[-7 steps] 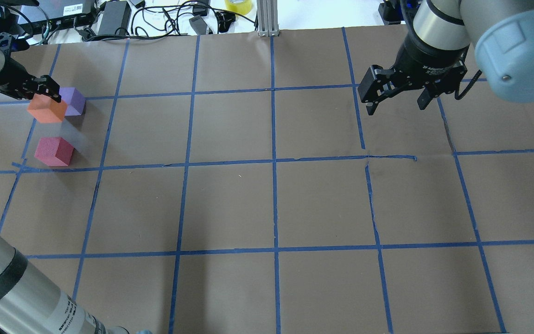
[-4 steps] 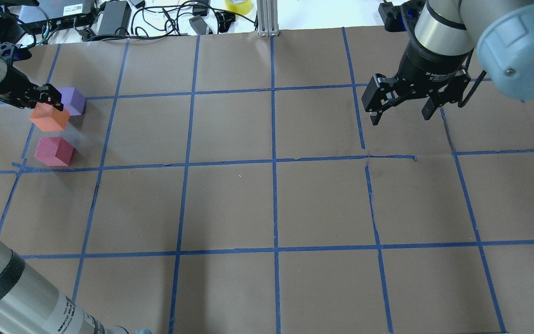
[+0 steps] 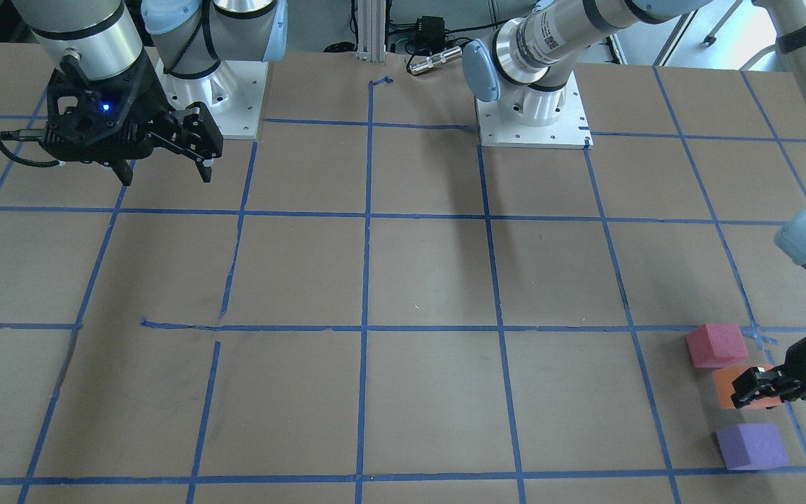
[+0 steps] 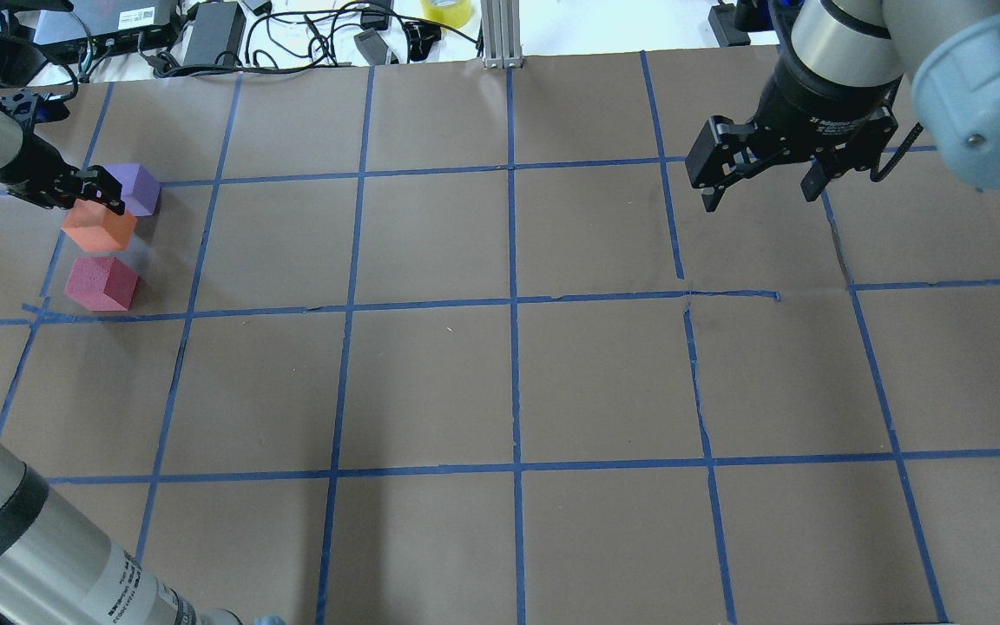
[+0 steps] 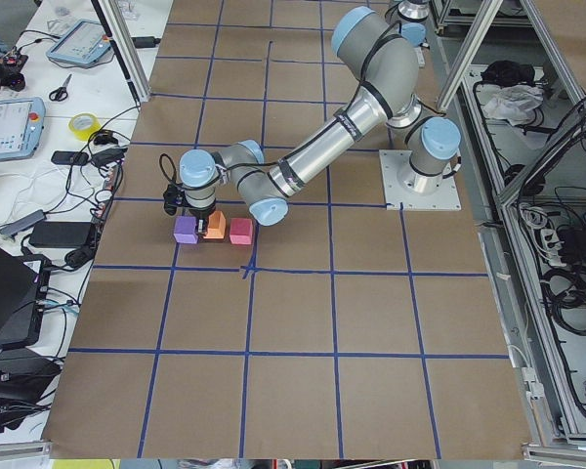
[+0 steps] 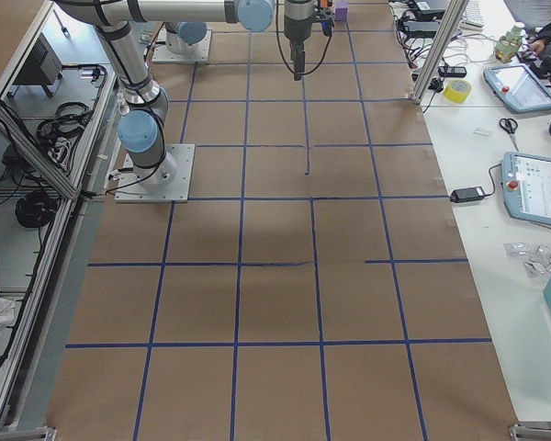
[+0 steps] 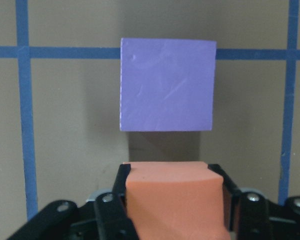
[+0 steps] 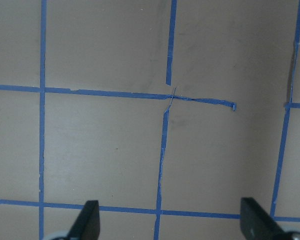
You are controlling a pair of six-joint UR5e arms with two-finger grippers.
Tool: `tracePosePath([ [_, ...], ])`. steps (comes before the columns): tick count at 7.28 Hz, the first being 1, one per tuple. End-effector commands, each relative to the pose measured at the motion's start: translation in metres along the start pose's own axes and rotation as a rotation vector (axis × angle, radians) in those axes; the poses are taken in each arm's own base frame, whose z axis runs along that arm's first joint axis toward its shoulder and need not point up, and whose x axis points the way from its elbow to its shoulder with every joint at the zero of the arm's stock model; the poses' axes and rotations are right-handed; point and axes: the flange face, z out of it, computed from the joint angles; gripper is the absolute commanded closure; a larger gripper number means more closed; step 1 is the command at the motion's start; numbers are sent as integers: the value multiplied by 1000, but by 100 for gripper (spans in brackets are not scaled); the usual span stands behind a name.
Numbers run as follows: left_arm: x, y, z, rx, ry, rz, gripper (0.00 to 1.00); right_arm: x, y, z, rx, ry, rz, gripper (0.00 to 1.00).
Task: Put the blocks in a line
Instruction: 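Lower the orange cube between the purple and pink cubes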
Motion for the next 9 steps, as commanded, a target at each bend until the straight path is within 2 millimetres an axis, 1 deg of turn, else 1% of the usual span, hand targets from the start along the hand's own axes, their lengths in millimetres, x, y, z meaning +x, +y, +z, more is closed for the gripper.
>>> tracePosePath([
  [1,2,5,11,-6,5,0,49,1,2,-1,-2,15,0,0],
  [3,2,7,15,8,-4,-4,49,1,3,-1,-2,15,-1,0],
  [4,3,11,22,-2,2,-3,49,1,2,-2,1,14,-3,0],
  [9,2,11,25,-4,2,5,49,1,3,0,-8,15,0,0],
])
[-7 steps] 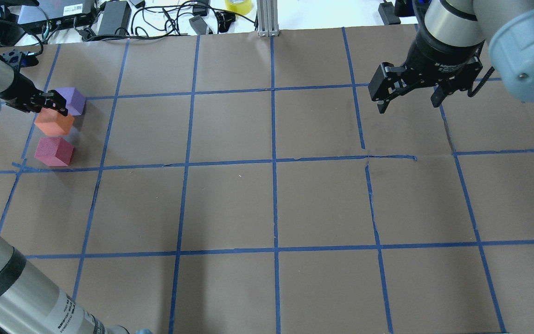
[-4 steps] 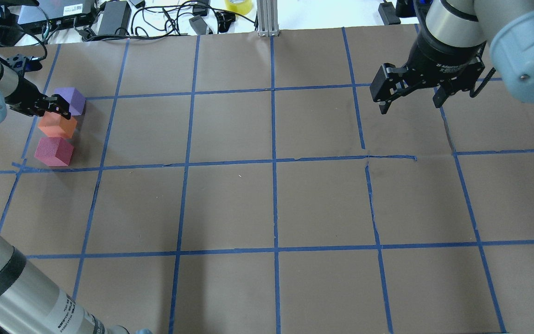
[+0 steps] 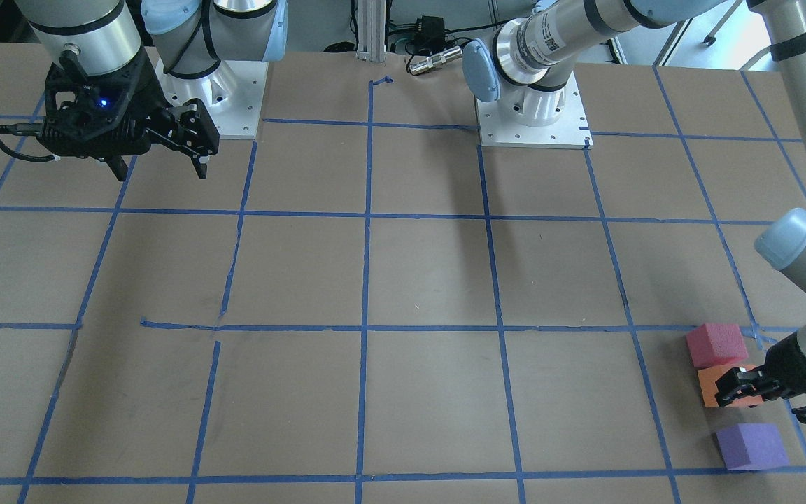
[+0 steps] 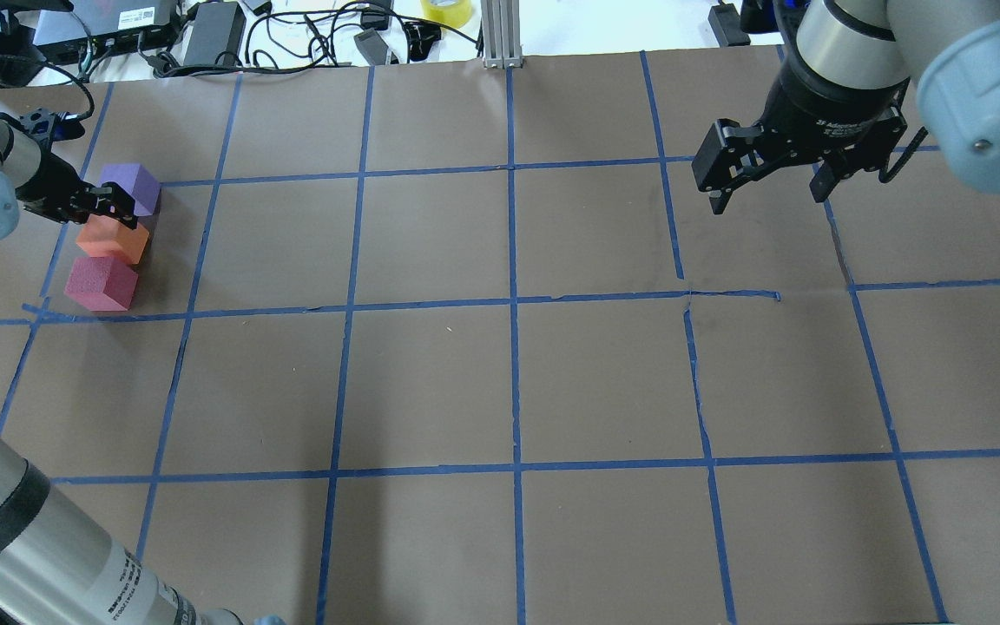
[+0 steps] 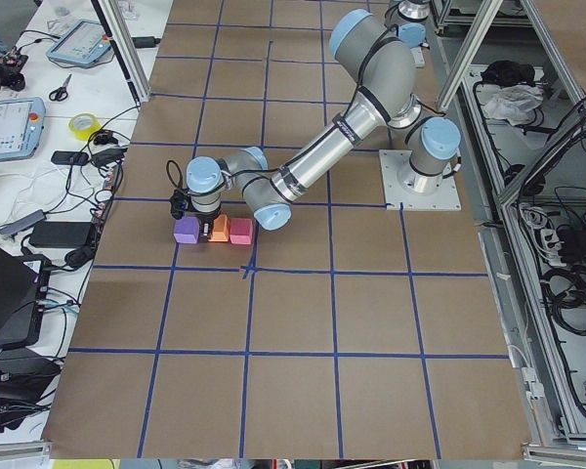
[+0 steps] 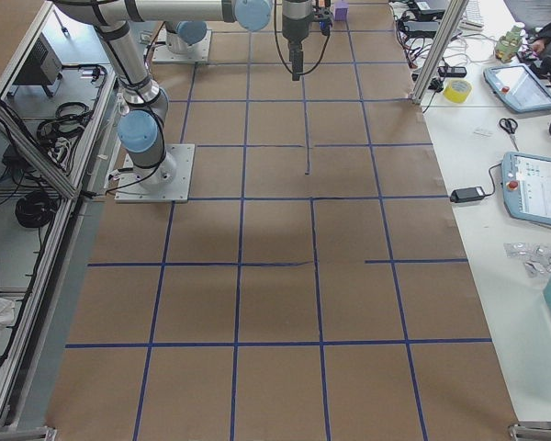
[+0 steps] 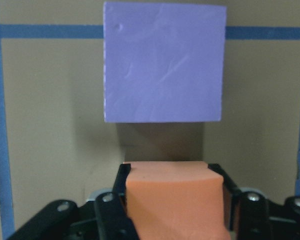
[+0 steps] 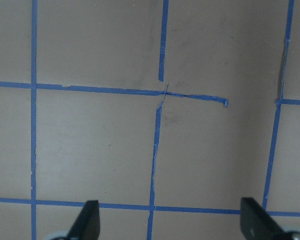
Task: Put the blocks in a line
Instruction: 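Lower the orange cube between the purple and pink cubes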
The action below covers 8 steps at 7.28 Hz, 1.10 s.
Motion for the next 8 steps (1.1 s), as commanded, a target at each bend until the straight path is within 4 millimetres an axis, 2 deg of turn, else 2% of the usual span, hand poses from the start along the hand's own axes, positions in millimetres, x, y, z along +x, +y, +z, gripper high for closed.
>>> tracePosePath([
  [1,0,0,0,-1,-2,-5,49,0,0,-1,1,0,1,0],
  [8,-1,0,2,-1,-10,2,45,0,0,-1,8,-1,0,0],
])
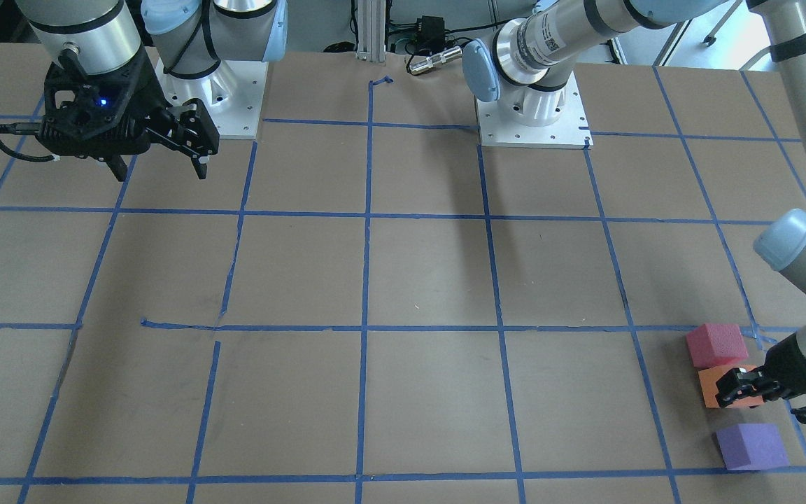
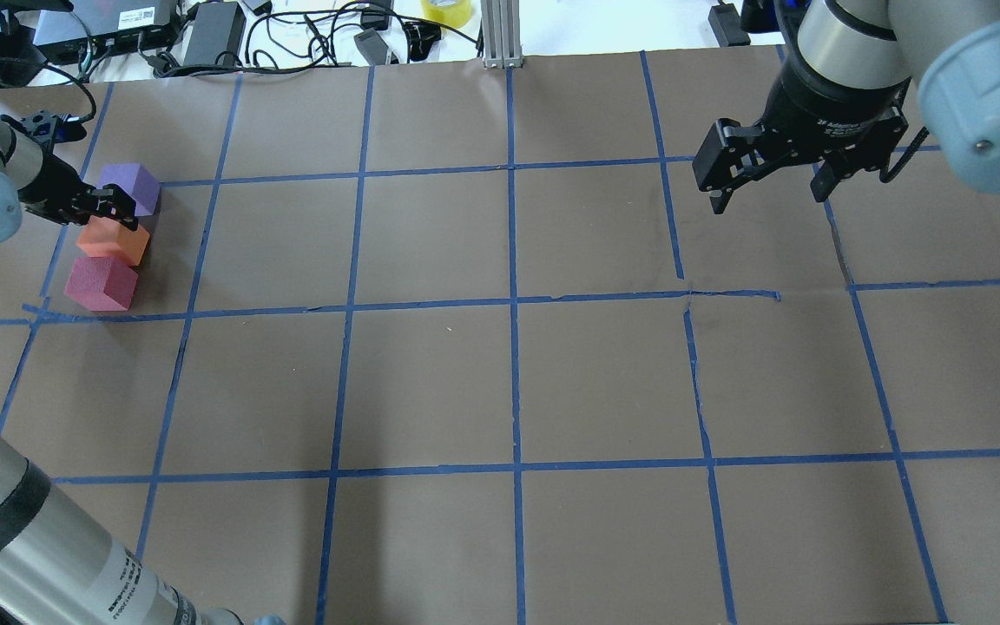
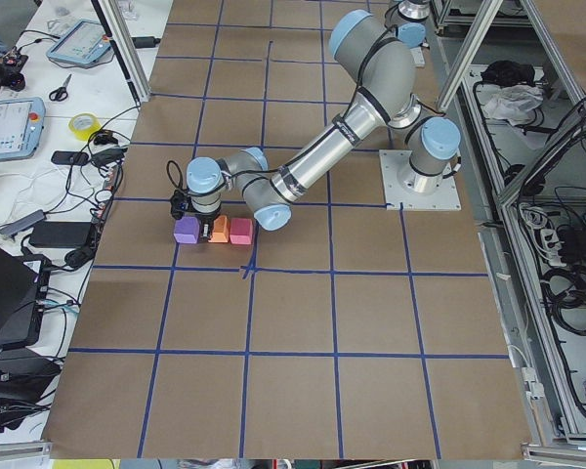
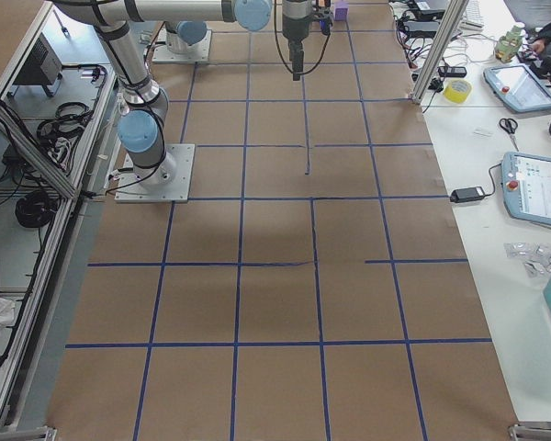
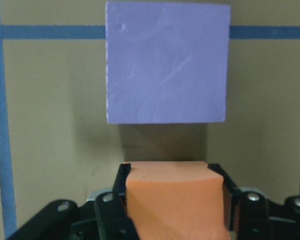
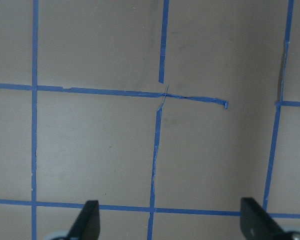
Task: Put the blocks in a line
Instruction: 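Lower the orange cube between the purple and pink cubes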
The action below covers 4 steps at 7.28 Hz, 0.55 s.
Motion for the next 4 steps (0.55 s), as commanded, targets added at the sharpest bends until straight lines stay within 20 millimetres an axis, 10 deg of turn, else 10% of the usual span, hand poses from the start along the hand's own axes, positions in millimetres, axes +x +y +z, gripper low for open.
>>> tracePosePath([
  [1,-1,0,2,1,-3,1,45,0,0,1,-1,0,0,0],
  [4,-1,-1,2,5,-7,3,16,0,0,0,1,0,0,0],
])
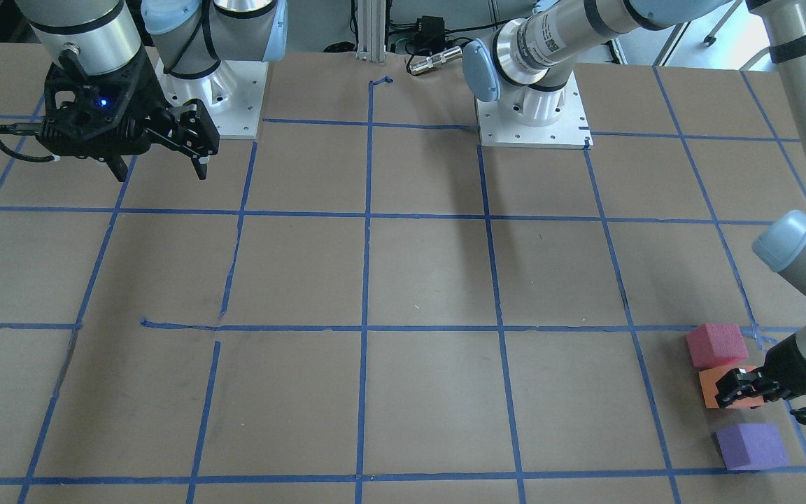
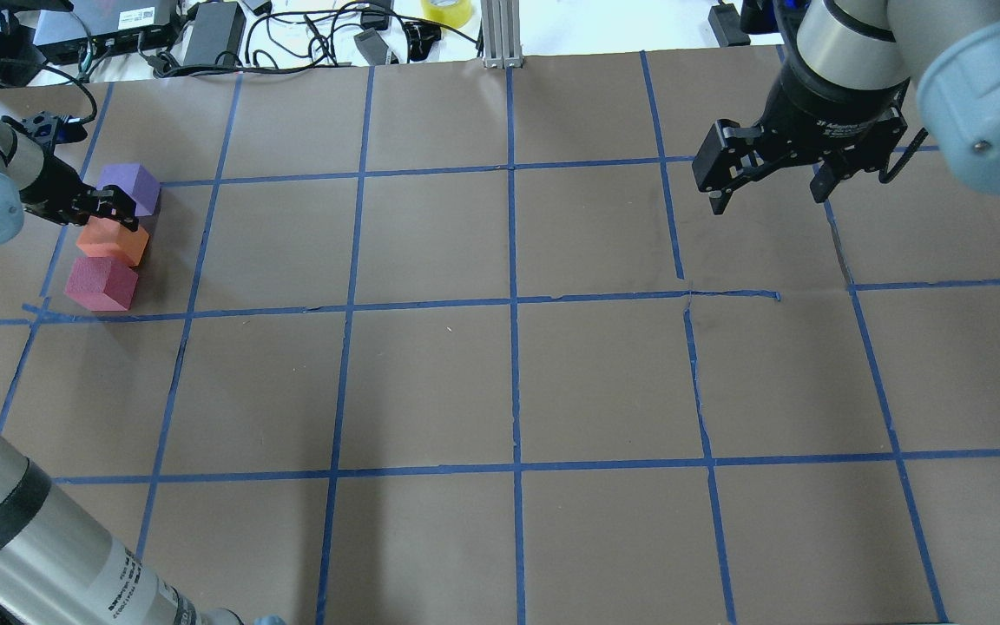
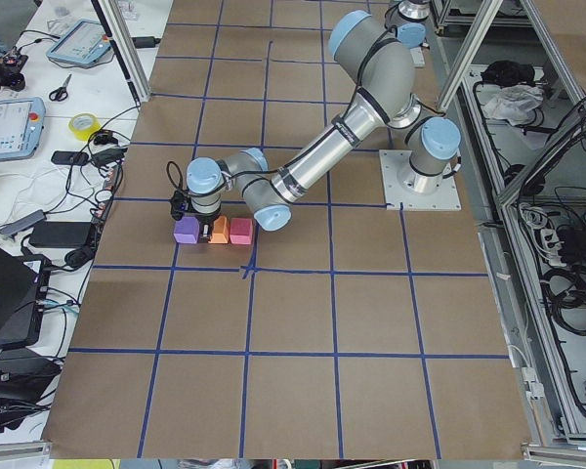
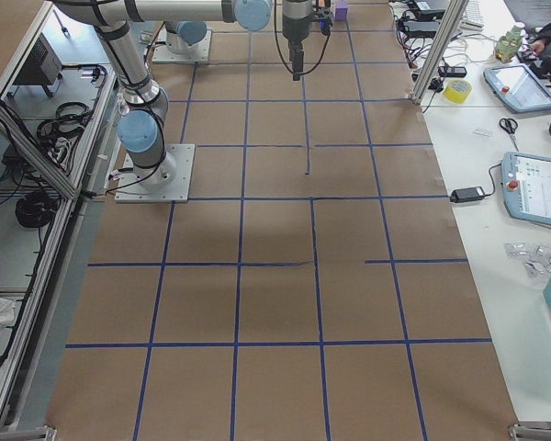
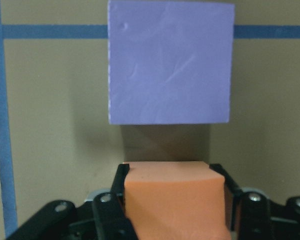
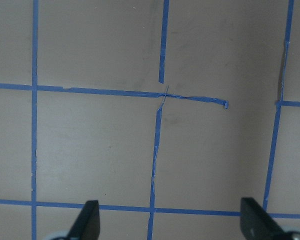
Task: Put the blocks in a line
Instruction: 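Lower the orange cube between the purple and pink cubes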
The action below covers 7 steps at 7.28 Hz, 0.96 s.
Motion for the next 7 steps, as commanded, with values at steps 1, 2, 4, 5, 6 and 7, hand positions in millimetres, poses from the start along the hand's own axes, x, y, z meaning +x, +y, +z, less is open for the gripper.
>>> tracePosePath([
  [1,0,0,1,-1,-1,-1,11,0,0,0,2,0,0,0],
  [2,0,1,1,-2,1,-2,10,0,0,0,-4,0,0,0],
  [4,2,0,-13,13,-6,1,7,0,0,0,0,0,0,0],
  [5,16,-5,-32,9,-5,20,0,0,0,0,-1,0,2,0],
  [6,36,1,-59,-64,11,30,0,-1,0,0,0,0,0,0],
  [7,58,11,-107,-116,41,37,0,0,0,1,-3,0,0,0],
])
